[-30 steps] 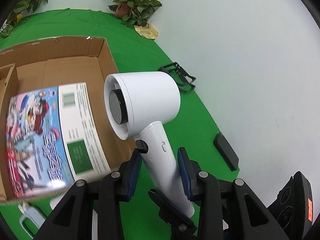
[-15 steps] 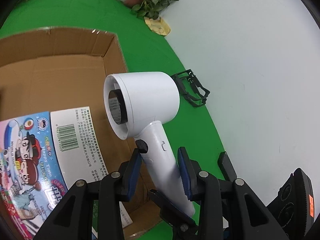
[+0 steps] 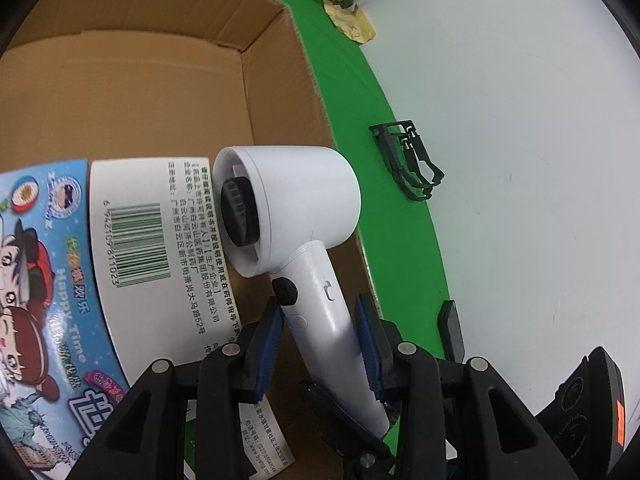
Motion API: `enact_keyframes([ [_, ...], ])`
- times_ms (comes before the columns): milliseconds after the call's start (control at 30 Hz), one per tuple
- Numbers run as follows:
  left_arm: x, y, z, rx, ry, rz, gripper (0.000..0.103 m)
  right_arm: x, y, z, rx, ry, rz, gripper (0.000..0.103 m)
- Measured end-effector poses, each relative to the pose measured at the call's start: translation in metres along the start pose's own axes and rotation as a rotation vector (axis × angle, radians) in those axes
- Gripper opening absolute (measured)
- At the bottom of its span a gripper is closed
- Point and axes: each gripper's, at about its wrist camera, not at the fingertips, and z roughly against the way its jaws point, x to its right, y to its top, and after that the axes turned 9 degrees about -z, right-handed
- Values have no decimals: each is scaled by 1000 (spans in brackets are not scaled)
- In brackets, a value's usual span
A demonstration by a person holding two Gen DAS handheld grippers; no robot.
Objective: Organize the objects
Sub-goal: 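Lower the hair dryer upright beside the medicine box and open the right tool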
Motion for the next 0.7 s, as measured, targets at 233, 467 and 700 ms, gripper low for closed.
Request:
enact_keyframes([
  [233, -3, 3, 6, 1, -5, 27, 34, -7, 2, -3, -17, -18, 14, 25],
  [467, -5, -3, 15, -7, -4, 61, 33, -11, -1, -2, -20, 17, -3, 27],
  [700, -4, -5, 20, -7, 4, 53, 34, -6, -3, 0, -4, -2, -14, 26],
])
